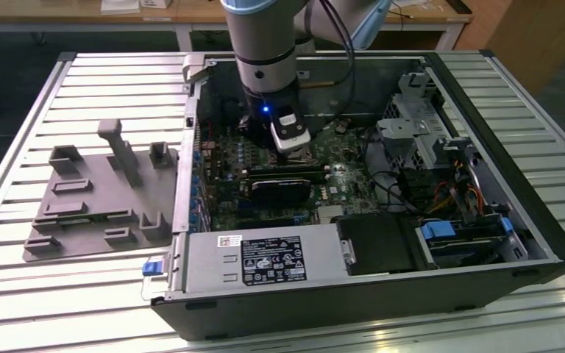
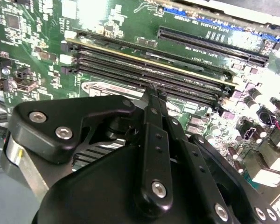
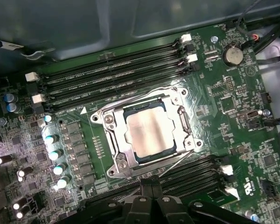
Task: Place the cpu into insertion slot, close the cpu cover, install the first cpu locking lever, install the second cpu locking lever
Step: 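Install the second cpu locking lever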
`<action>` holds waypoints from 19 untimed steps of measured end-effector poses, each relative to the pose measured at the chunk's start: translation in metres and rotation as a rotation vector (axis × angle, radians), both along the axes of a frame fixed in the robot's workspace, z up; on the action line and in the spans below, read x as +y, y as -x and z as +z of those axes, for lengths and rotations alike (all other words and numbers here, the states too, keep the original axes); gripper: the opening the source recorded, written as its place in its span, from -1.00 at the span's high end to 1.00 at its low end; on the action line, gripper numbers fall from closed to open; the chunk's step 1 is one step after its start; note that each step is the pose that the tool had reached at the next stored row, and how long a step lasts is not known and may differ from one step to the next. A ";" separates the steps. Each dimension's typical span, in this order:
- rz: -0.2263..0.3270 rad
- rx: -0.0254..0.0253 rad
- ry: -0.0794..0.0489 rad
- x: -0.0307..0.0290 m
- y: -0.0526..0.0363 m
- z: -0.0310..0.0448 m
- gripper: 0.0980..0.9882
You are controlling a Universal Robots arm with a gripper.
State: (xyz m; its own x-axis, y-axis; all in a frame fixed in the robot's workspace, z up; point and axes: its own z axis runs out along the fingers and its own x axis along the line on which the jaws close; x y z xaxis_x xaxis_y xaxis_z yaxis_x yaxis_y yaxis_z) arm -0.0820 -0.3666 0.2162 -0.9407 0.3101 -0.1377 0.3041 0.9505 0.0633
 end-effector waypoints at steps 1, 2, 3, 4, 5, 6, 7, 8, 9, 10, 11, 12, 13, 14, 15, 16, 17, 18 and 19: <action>0.000 0.0000 -0.003 -0.0003 0.0009 -0.0009 0.99; 0.000 0.0000 -0.005 -0.0007 0.0019 -0.0016 0.99; 0.000 0.0000 -0.009 -0.0012 0.0028 -0.0024 0.99; 0.000 0.0000 -0.012 -0.0018 0.0037 -0.0031 0.99; 0.000 0.0000 -0.015 -0.0024 0.0046 -0.0038 0.99; 0.000 0.0000 -0.017 -0.0030 0.0055 -0.0045 0.99; 0.000 0.0000 -0.020 -0.0037 0.0063 -0.0052 0.99; 0.000 0.0000 -0.023 -0.0043 0.0071 -0.0057 0.99; 0.000 0.0000 -0.026 -0.0049 0.0080 -0.0063 0.99; 0.000 0.0001 -0.030 -0.0055 0.0090 -0.0069 0.99; 0.000 0.0000 -0.034 -0.0060 0.0099 -0.0074 0.99; 0.000 0.0000 -0.038 -0.0064 0.0109 -0.0079 0.99; 0.000 0.0000 -0.042 -0.0068 0.0118 -0.0083 0.99; 0.000 0.0000 -0.047 -0.0075 0.0123 -0.0087 0.99; 0.000 -0.0001 -0.054 -0.0082 0.0130 -0.0092 0.99; 0.000 0.0000 -0.061 -0.0090 0.0136 -0.0095 0.99; 0.000 0.0001 -0.069 -0.0096 0.0141 -0.0098 0.99; 0.000 0.0000 -0.078 -0.0102 0.0148 -0.0101 0.99; 0.000 0.0001 -0.086 -0.0107 0.0154 -0.0105 0.99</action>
State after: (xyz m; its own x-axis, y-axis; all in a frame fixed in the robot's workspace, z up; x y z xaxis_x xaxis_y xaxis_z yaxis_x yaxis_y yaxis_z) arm -0.0974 -0.3773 0.2056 -0.9407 0.3207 -0.1104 0.3039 0.9416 0.1450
